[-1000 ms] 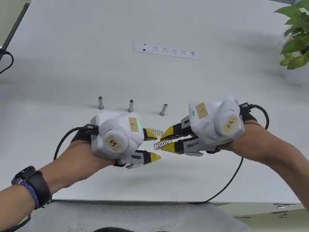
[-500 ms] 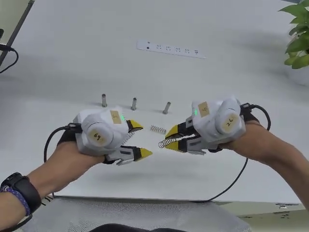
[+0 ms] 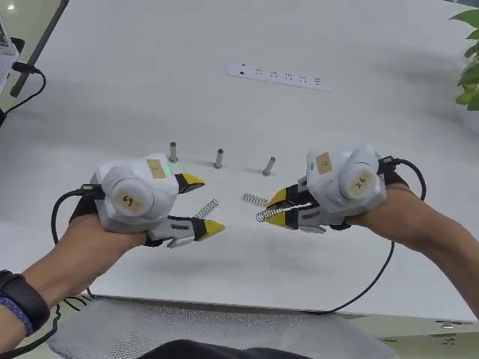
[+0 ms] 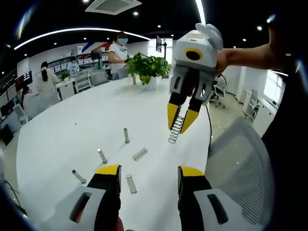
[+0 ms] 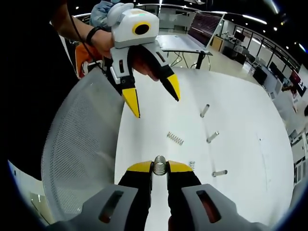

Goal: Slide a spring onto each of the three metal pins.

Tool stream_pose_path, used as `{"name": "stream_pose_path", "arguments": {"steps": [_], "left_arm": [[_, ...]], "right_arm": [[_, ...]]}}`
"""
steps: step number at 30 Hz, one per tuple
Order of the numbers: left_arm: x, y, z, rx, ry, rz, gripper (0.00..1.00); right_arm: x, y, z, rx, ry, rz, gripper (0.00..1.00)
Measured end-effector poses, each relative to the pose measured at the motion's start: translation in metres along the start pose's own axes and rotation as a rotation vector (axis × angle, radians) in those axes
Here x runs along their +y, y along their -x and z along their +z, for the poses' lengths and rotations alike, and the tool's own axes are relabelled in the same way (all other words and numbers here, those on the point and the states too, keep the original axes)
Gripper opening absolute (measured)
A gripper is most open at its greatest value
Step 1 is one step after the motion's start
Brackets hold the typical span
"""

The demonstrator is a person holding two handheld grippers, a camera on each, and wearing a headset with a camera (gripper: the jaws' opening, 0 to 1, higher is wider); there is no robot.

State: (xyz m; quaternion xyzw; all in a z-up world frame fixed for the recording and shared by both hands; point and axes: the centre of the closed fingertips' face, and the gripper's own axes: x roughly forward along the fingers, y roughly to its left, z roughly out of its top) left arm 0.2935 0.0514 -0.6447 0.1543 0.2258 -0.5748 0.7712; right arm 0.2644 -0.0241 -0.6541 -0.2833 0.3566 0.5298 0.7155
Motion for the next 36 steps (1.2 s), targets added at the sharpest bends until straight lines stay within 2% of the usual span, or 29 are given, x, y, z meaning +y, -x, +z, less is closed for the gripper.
{"name": "stream_pose_path", "arguments": {"steps": [3, 8, 28, 36], "left_arm": [[0.007, 0.008, -0.003, -0.006, 0.022, 0.021, 0.43], [0.013, 0.018, -0.007, -0.005, 0.036, 0.043, 0.46], [0.040, 0.067, -0.029, -0.012, 0.123, 0.149, 0.57], [0.050, 0.083, -0.036, -0.020, 0.160, 0.186, 0.62]], "right_arm": [[-0.003, -0.004, 0.000, -0.003, -0.006, 0.004, 0.09], [-0.008, -0.009, -0.001, 0.007, -0.010, 0.006, 0.09], [-0.037, -0.034, 0.022, 0.015, -0.024, 0.006, 0.09], [-0.052, -0.043, 0.031, 0.020, -0.048, -0.014, 0.09]]}}
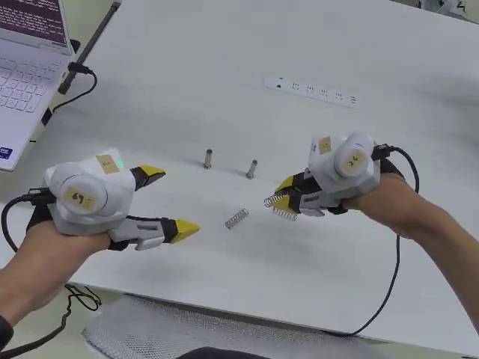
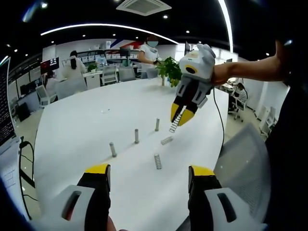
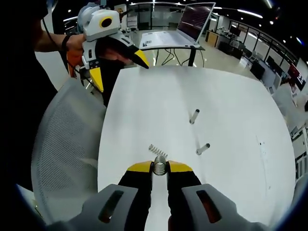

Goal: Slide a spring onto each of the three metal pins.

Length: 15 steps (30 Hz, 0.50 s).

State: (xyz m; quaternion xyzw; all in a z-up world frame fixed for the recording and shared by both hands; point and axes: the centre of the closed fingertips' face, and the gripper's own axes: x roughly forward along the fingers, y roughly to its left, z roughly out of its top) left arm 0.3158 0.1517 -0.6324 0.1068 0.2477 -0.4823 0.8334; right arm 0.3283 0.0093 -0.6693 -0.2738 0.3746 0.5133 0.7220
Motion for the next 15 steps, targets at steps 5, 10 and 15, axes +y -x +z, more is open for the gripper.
{"name": "stream_pose_path", "arguments": {"steps": [5, 10, 15], "left_arm": [[0.006, 0.006, -0.003, 0.000, 0.016, 0.014, 0.64], [0.008, 0.009, -0.009, 0.006, 0.036, 0.014, 0.65], [0.009, 0.011, -0.013, 0.008, 0.046, 0.018, 0.65]], "right_arm": [[-0.007, -0.009, 0.006, -0.002, -0.020, -0.004, 0.09], [-0.011, -0.016, 0.010, -0.005, -0.030, 0.006, 0.09], [-0.016, -0.020, 0.011, 0.007, -0.034, 0.008, 0.09]]}}
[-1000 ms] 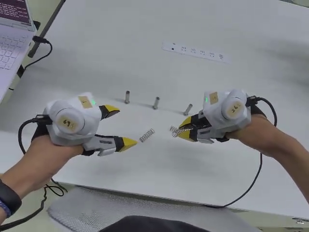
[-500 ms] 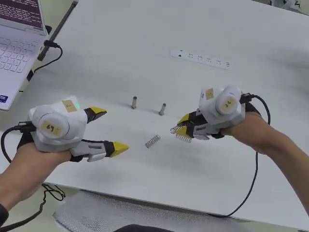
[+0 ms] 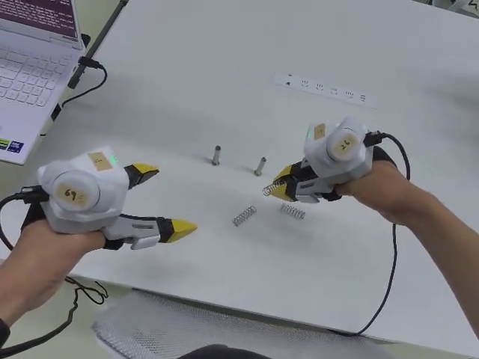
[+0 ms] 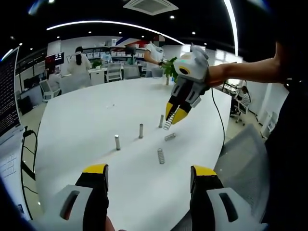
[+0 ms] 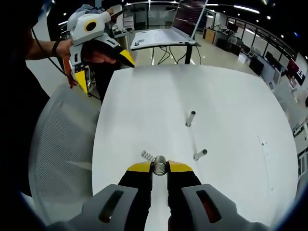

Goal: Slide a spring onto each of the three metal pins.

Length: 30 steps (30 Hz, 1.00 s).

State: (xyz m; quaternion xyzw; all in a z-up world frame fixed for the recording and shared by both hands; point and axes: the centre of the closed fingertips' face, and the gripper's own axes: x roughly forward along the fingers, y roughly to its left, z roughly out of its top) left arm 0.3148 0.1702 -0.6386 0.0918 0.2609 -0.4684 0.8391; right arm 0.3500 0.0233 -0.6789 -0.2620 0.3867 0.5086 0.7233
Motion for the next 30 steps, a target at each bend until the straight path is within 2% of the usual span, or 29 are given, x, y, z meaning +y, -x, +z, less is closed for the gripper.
{"name": "stream_pose_path", "arguments": {"steps": [15, 30], "left_arm": [[0.007, 0.007, -0.009, -0.007, 0.021, 0.016, 0.64], [0.010, 0.006, -0.014, -0.008, 0.043, 0.015, 0.65]], "right_arm": [[-0.016, -0.023, 0.023, -0.003, -0.025, 0.001, 0.09], [-0.033, -0.043, 0.039, 0.025, -0.016, -0.007, 0.09]]}}
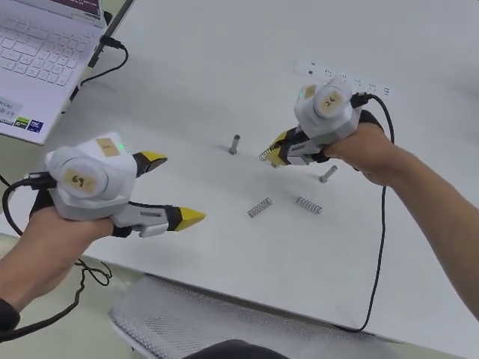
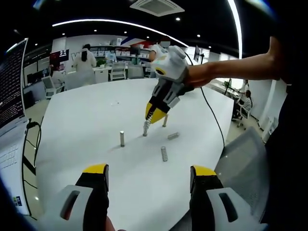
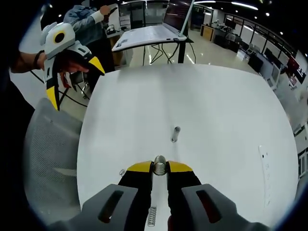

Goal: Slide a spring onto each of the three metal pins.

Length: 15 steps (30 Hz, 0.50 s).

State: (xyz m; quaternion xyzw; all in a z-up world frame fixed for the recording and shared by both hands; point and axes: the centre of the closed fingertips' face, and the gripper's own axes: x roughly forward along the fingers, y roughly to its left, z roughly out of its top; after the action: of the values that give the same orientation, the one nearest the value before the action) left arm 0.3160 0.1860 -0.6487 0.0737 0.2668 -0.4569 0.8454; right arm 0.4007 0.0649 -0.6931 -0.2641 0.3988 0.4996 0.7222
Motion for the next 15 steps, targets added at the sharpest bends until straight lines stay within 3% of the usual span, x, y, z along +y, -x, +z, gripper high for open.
{"name": "stream_pose_path", "arguments": {"steps": [15], "left_arm": [[0.006, 0.001, 0.003, -0.005, 0.005, 0.005, 0.64]], "right_arm": [[-0.020, -0.023, 0.020, 0.016, 0.030, -0.007, 0.09]]}}
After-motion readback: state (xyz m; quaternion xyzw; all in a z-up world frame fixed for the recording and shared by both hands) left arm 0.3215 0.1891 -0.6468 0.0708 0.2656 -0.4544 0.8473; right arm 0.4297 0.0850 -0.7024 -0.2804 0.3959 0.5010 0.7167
